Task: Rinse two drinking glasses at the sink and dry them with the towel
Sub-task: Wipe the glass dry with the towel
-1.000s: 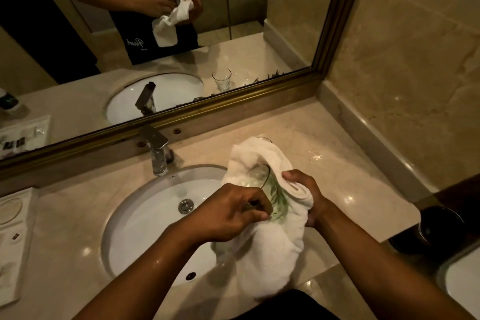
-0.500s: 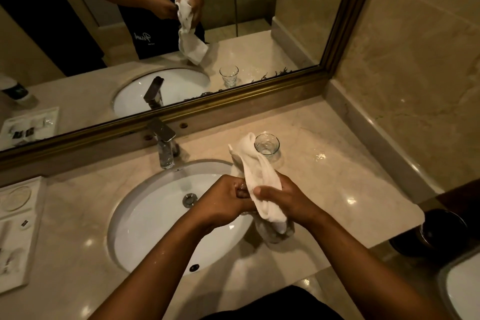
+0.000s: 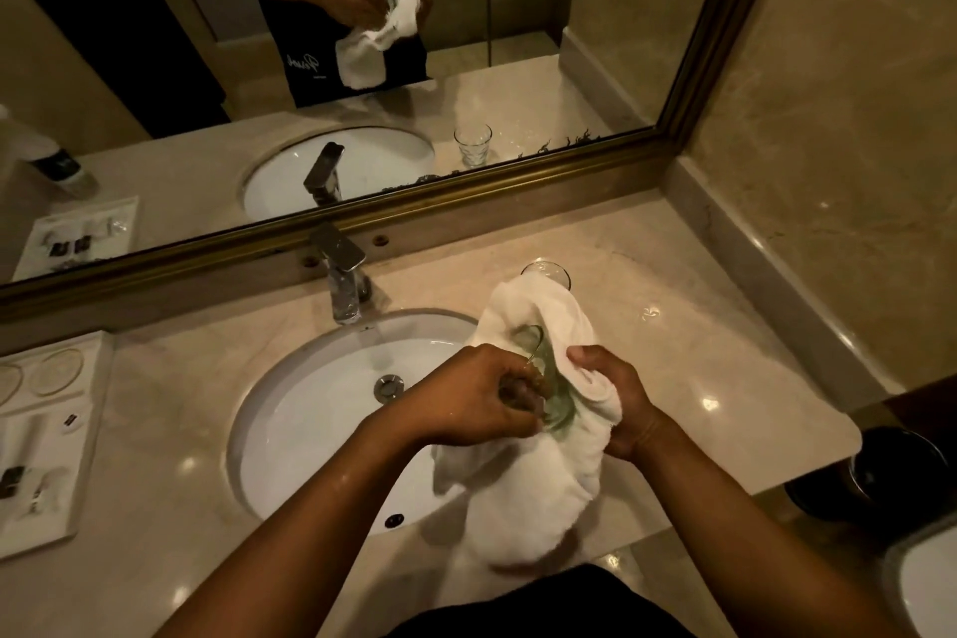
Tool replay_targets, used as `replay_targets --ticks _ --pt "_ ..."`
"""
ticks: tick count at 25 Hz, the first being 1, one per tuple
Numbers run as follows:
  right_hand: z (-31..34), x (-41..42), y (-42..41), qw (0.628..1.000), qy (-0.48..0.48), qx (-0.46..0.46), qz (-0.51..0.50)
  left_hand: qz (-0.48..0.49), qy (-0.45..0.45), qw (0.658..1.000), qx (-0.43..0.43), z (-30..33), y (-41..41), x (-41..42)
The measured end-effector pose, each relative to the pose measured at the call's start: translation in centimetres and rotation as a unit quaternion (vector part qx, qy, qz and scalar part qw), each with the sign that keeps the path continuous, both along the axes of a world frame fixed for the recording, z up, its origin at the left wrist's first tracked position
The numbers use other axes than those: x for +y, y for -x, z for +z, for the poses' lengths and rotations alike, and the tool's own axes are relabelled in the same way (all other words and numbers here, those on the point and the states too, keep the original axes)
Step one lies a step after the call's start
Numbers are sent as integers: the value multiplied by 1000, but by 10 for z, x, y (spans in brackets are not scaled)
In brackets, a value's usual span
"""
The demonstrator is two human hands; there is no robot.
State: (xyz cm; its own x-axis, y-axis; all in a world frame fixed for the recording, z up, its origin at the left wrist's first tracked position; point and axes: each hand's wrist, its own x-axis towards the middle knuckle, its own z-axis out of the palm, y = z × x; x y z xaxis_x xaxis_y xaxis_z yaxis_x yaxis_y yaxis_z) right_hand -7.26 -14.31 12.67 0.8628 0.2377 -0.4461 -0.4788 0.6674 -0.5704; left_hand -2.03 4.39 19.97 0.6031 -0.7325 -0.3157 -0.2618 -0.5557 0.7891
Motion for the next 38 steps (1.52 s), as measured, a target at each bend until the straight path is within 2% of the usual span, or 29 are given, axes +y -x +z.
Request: replay_targets --ticks 2,4,5,7,9,11,15,17,19,21,23,26,30,32,34,36,38 --pt "4 5 1 994 105 -32 25 43 -19 999 9 -7 2 -1" --pt "7 11 1 970 215 -102 48 114 13 992 55 -10 8 -2" --pt "11 13 0 958 252 -130 51 140 43 986 82 -12 9 -2" --pt "16 13 -3 951 265 -153 47 153 94 978 103 -14 13 0" --pt "22 6 -8 974 197 -96 54 148 124 976 99 -14 16 2" --pt "23 -1 -14 995 85 -11 53 131 132 980 71 -15 14 3" --pt "20 11 -9 993 -70 -13 -96 65 108 991 -38 -11 11 8" --pt "15 23 -10 981 -110 -28 -158 111 147 982 -49 -14 16 4" --pt "9 40 -9 972 -149 -36 -177 221 164 961 -32 -23 26 -8" --pt "9 54 -7 973 -130 -5 -190 307 127 941 -70 -29 38 -22" --pt "10 61 -3 974 -72 17 -212 314 70 933 -163 -29 46 -30" --pt "15 62 -2 977 13 16 -213 264 18 929 -259 -20 41 -29" --pt "5 52 -2 965 107 47 -236 153 -123 933 -301 -7 25 -32" --pt "2 40 -5 957 105 65 -263 77 -144 945 -283 -1 17 -34" --pt "4 24 -7 975 -7 43 -219 32 -86 978 -186 -1 8 -31" --pt "10 13 -7 983 -85 25 -163 54 5 997 -50 -9 0 -24" --pt "9 13 -7 981 -113 -4 -155 111 86 990 13 -17 -2 -21"
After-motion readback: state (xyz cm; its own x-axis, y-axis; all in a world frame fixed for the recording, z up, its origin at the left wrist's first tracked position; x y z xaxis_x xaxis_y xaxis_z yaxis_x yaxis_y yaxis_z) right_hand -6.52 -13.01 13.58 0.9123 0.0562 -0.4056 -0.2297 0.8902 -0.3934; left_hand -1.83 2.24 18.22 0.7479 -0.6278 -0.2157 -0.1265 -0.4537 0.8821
